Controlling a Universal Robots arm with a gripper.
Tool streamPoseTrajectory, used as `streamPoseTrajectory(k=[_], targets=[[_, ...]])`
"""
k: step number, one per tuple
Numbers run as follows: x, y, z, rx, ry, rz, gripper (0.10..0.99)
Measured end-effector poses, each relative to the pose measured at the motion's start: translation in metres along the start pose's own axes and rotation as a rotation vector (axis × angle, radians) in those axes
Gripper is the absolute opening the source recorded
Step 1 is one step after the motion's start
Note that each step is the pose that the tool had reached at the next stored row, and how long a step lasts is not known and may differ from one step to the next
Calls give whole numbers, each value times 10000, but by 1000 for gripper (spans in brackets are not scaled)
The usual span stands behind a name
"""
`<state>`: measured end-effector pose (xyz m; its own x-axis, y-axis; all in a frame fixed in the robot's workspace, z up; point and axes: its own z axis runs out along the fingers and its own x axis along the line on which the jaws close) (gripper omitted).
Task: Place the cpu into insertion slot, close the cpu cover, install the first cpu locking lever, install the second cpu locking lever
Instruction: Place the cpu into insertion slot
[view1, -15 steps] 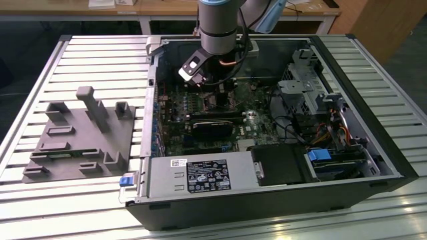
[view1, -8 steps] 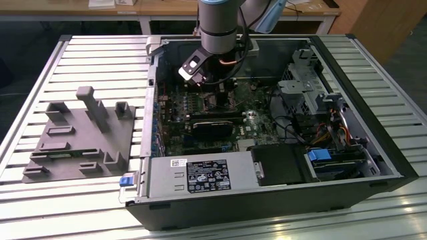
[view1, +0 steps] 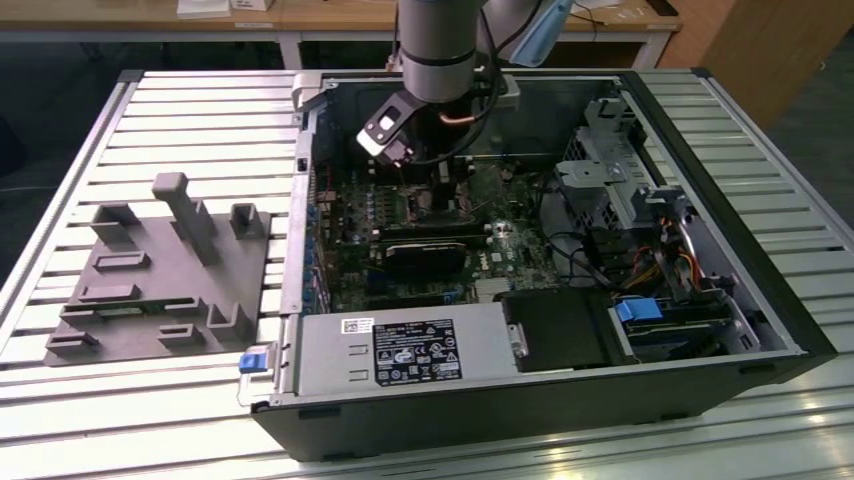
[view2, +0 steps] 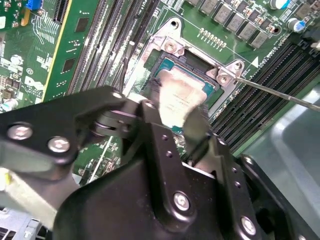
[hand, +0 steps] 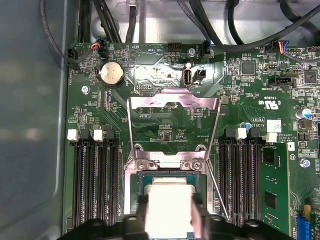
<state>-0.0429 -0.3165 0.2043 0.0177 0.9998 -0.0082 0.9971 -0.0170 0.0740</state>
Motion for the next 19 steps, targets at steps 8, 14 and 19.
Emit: streamPoseTrajectory(k=[8,14,19], targets=[[0,14,-35,48,-2,3,184],[-1,15,-45,51,-3,7,106],[-1,17,-74,51,-3,8,106]])
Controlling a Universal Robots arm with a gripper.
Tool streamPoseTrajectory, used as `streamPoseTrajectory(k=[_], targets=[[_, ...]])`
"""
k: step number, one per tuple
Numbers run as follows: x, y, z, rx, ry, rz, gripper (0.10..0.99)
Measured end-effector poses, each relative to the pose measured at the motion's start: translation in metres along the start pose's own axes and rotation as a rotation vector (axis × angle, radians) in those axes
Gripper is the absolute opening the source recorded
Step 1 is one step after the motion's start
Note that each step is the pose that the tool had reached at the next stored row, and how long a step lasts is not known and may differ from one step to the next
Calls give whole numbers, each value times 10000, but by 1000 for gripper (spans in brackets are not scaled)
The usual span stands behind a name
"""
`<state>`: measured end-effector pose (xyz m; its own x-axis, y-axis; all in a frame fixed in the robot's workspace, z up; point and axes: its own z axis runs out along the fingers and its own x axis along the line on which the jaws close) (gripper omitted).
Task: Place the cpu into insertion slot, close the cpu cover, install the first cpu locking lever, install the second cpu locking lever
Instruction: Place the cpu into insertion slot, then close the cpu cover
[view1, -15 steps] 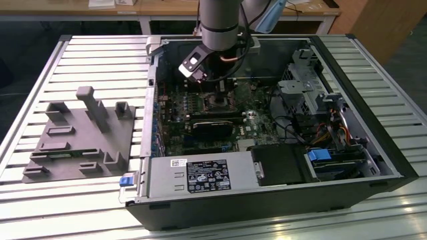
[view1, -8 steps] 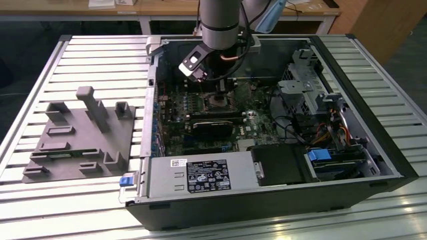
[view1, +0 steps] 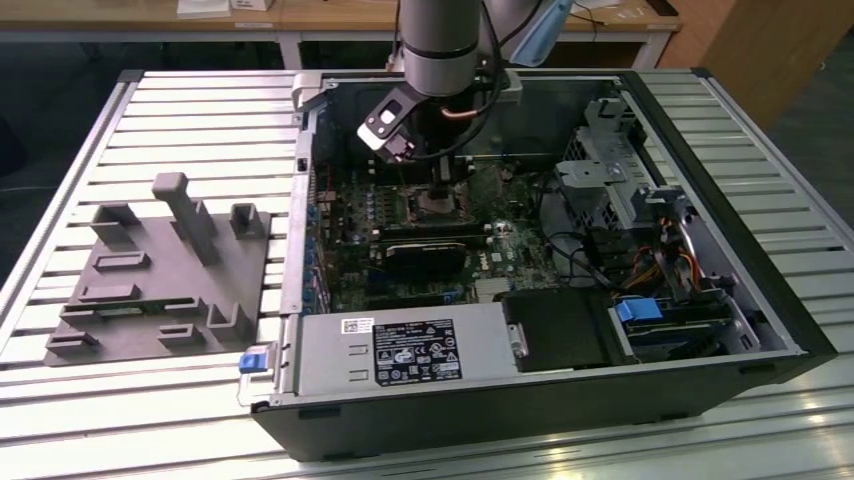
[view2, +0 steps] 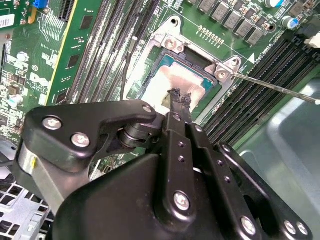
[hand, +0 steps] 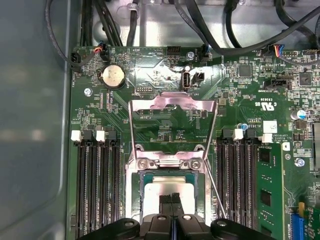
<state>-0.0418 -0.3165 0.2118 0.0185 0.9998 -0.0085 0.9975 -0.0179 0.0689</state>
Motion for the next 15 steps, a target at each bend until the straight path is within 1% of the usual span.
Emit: streamPoseTrajectory(k=[9,15], targets=[[0,4,-47,6,1,0,106],[-1,8,-100,8,1,0,106]])
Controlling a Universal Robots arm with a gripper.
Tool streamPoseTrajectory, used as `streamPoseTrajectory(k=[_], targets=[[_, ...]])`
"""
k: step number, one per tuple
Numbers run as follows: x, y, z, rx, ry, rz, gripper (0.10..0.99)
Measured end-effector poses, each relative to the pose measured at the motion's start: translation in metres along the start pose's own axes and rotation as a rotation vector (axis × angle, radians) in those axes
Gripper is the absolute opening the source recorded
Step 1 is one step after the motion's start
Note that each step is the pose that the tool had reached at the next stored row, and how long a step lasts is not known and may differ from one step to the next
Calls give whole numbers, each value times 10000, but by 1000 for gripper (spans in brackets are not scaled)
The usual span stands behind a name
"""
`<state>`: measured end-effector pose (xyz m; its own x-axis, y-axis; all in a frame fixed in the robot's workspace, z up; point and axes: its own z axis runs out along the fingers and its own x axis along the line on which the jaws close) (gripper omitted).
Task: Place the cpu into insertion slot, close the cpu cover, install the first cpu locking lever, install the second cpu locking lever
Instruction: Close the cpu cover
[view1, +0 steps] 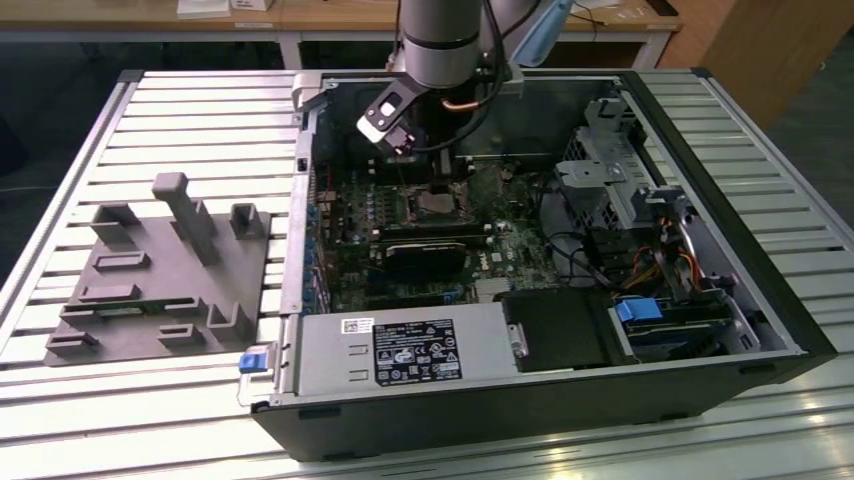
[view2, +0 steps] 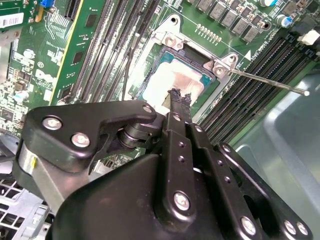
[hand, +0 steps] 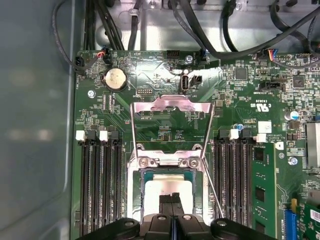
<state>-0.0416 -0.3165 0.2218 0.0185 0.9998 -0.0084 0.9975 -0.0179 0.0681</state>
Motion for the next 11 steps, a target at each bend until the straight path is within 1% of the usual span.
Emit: streamPoseTrajectory(k=[3,6,9,11], targets=[[0,8,-43,12,1,-1,106],[0,16,-105,31,1,0,106],[-1,25,-184,56,0,-1,106],[-2,30,-266,61,0,1,106]])
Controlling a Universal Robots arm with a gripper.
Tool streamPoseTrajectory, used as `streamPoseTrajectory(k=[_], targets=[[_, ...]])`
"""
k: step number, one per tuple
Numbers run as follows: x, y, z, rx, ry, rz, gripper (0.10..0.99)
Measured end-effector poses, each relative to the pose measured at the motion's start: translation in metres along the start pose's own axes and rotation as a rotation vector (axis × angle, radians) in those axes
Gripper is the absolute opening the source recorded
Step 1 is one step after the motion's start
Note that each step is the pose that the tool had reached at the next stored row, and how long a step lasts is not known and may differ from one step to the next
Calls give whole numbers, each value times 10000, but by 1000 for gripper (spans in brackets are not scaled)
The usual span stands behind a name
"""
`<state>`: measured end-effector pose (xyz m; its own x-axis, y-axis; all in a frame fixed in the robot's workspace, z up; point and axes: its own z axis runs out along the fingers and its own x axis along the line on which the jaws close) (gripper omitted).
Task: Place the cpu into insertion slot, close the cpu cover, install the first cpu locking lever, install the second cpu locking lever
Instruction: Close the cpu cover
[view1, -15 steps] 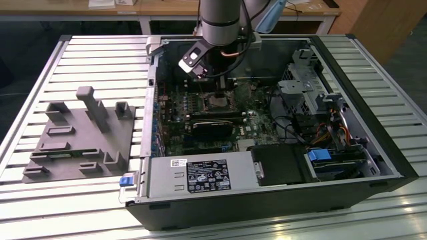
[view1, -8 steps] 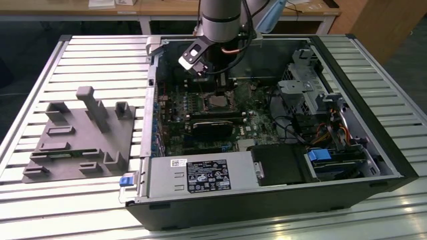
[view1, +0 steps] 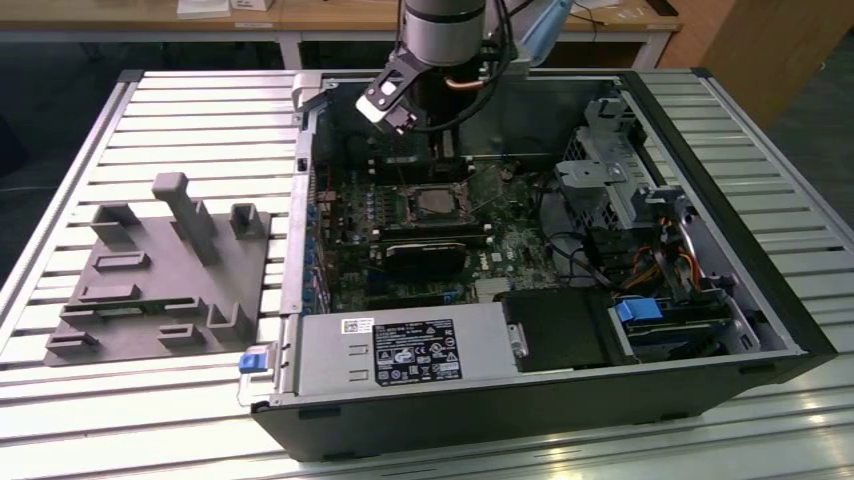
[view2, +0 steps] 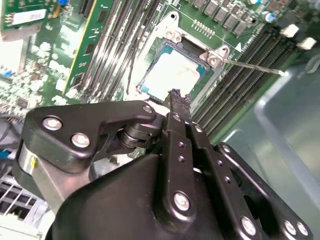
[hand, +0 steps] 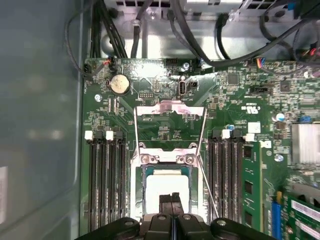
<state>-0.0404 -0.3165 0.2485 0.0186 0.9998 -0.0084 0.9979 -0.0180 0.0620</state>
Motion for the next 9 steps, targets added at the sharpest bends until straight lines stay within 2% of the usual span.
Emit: streamPoseTrajectory(k=[2,4,9], targets=[[-1,6,-90,1,-1,-1,106],[-1,9,-145,2,-2,-1,106],[-46,11,-147,2,-1,-2,106]])
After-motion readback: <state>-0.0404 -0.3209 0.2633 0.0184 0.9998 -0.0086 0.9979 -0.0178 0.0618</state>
